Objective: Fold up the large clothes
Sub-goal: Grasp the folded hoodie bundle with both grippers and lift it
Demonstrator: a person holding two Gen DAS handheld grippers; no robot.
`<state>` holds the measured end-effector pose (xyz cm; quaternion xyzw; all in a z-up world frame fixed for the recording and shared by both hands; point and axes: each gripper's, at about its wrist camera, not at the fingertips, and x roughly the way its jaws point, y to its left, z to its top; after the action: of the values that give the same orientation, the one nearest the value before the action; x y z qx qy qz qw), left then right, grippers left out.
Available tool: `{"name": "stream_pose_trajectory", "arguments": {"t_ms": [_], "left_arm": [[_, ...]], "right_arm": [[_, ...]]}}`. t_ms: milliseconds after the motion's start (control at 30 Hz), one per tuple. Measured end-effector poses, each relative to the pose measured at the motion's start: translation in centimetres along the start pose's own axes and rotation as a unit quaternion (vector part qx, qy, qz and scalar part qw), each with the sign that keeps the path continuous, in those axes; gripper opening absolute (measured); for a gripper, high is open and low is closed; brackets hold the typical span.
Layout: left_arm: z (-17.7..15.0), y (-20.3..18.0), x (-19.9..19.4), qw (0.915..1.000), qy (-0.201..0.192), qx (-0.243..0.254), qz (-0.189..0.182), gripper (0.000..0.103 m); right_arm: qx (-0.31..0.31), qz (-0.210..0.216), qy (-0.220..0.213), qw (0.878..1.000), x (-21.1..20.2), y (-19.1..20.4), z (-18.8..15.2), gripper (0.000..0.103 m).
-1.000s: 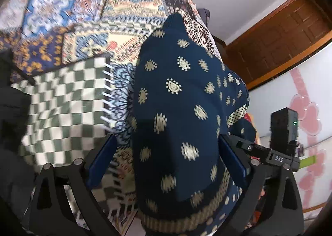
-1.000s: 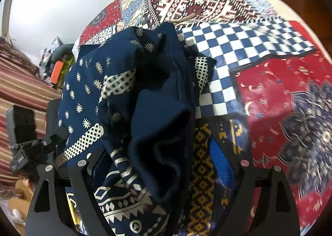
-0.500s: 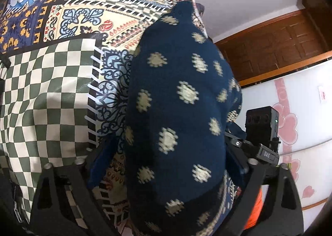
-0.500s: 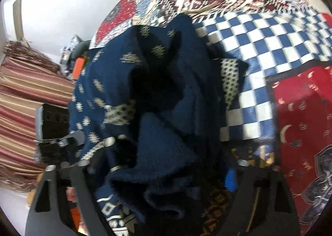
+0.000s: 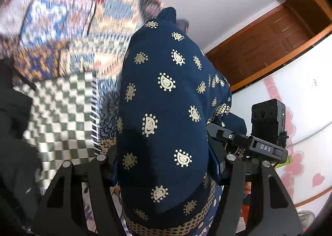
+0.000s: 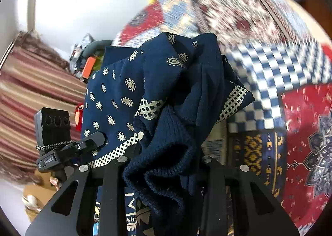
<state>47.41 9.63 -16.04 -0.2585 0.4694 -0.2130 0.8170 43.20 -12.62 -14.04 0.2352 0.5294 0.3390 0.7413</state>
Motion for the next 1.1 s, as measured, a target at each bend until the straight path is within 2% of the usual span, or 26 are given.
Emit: {"name": "stream_pose_trajectory", "arguments": {"t_ms": [200, 333, 467, 633, 833, 1033, 1100], "left_arm": [[0.7, -1.3, -9.9, 0.9975, -0.068, 0.02, -0.002, 0.064], [1.2, -0.3, -16.2, 0.9934, -0.111, 0.025, 0.011, 0.064], [1.6, 2.2, -21.2, 0.9898, -0.139, 0.015, 0.028, 0.064], [1.2, 7.1, -26.9, 0.9847, -0.165, -0.011, 0.057, 0.064], [1.0, 14.3, -29.2, 0.9807, -0.168, -0.059, 0.08, 0.064], [0.6, 21.0, -26.9, 0.98, -0.143, -0.101, 0.095, 0.065], [1.0, 23.6, -25.7, 0.9799, -0.131, -0.116, 0.096, 0.065]], "right_arm": [[-0.076, -0.003, -0.031, 0.997, -1.6, 9.4, 1.0, 0.029], [-0.116, 0.01, -0.041, 0.992, -2.0, 14.0, 0.5, 0.029], [-0.148, 0.028, -0.037, 0.988, 0.6, 19.3, 0.7, 0.029], [-0.174, 0.046, -0.016, 0.983, 5.5, 23.5, 0.6, 0.029], [-0.182, 0.06, 0.023, 0.981, 13.4, 26.1, 1.0, 0.029], [-0.169, 0.046, 0.065, 0.982, 19.6, 26.2, 0.0, 0.029], [-0.152, 0.037, 0.083, 0.984, 21.9, 25.1, 0.0, 0.029]]}}
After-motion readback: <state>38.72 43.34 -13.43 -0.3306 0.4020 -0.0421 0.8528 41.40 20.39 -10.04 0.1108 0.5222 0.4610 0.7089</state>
